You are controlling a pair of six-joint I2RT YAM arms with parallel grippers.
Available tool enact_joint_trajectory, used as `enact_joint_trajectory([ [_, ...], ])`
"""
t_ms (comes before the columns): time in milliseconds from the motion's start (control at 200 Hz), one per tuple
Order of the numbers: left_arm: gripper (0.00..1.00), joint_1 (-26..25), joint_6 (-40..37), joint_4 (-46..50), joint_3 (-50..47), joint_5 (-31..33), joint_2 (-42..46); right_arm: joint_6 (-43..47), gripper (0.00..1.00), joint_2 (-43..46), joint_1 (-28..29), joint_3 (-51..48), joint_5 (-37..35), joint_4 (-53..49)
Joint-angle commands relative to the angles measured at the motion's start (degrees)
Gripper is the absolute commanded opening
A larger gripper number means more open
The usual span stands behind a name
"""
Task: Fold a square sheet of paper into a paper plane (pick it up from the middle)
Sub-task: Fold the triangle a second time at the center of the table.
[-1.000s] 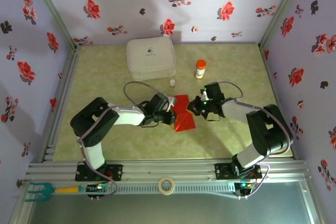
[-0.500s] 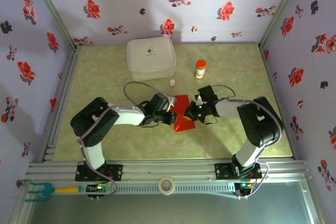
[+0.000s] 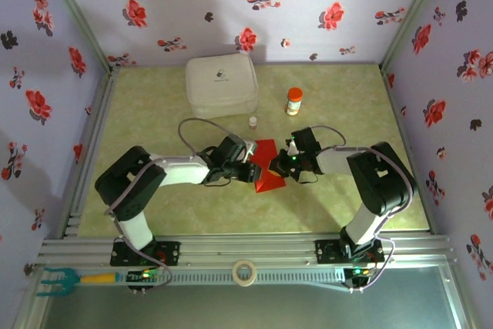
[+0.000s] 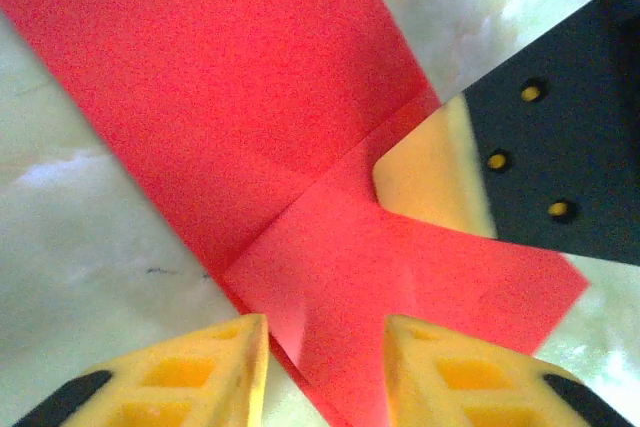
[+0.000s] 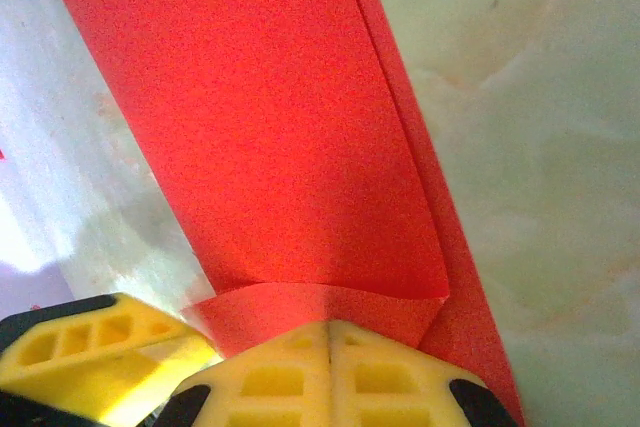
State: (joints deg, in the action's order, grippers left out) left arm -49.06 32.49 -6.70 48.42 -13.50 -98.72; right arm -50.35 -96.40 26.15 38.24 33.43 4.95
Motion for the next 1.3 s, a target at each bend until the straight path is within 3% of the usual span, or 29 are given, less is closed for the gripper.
enact_joint_trajectory([
  [0,0.4,0.45,2.57,2.68,-0.02,2.24,5.14,-1.59,0.0,-1.77,0.0,-2.42,-4.03,-2.71],
  [105,0.35,0.36,4.36,2.46,-0.3,1.12,7.02,-2.19,0.0,-1.65,-0.05,-2.62,-4.0,-2.14],
  [200,0.22,0.04,5.96,1.26,0.13,-2.4,7.01,-2.81,0.0,-1.43,-0.05,-2.98,-4.22,-1.79],
  [320,0.08,-1.1,8.16,1.07,2.98,-8.23,3.4,-3.18,0.0,-1.24,-0.05,-3.22,-4.29,-1.44],
  [420,0.03,-2.5,8.29,0.43,5.16,-11.76,-0.18,-3.27,0.0,-1.24,-0.14,-3.26,-4.19,-1.37],
  [840,0.0,-3.05,9.76,3.8,9.85,-14.34,-8.13,-3.26,0.0,-1.27,-0.22,-3.35,-4.16,-1.52],
  [1295,0.0,-2.36,7.93,6.17,8.45,-11.47,-9.51,-3.04,0.0,-1.6,-0.47,-3.32,-4.07,-1.87],
])
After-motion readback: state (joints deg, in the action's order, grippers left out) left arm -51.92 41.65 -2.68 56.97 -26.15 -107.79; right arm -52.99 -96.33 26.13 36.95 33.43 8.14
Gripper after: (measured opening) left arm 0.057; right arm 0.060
